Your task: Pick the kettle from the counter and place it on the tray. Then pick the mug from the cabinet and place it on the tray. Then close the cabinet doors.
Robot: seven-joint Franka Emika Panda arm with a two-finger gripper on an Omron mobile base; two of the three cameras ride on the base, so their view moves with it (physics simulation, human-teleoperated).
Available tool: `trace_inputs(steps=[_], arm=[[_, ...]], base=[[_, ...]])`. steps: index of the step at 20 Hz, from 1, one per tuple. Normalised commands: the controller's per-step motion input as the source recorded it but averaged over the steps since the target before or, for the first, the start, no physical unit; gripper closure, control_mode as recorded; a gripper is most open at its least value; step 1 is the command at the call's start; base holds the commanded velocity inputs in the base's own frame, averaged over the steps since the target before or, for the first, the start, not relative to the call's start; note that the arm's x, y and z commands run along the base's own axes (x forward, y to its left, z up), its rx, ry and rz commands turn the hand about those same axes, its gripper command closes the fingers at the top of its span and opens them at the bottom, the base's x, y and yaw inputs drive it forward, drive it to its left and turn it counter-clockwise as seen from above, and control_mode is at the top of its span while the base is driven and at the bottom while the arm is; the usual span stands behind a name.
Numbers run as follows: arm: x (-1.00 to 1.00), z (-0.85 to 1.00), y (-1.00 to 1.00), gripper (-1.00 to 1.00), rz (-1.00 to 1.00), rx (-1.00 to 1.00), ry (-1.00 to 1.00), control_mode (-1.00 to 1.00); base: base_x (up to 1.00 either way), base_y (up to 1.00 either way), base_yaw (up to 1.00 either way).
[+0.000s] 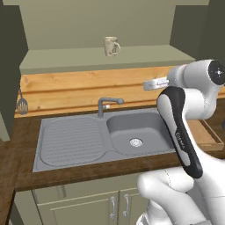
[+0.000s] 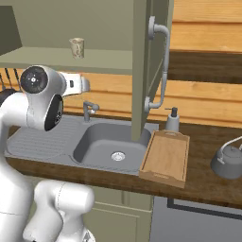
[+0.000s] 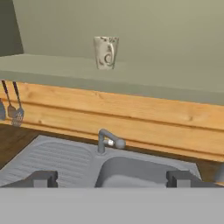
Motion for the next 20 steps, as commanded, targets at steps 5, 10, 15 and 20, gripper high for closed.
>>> trace_inputs(steps=[5, 10, 15, 20], arm=[[0.17, 0.68, 0.03, -1.0, 0.12, 0.0, -0.29, -1.0], [0.24, 0.24, 0.12, -1.0, 0.08, 0.0, -0.1, -1.0], [0.02, 0.0, 0.0, -1.0, 0.0, 0.0, 0.0, -1.0], [0.05, 0.0, 0.0, -1.0, 0.02, 0.02, 0.0, -1.0]], base=[[0.0, 0.0, 0.0], [0.0, 0.0, 0.0], [0.0, 0.0, 0.0], [0.0, 0.0, 0.0]])
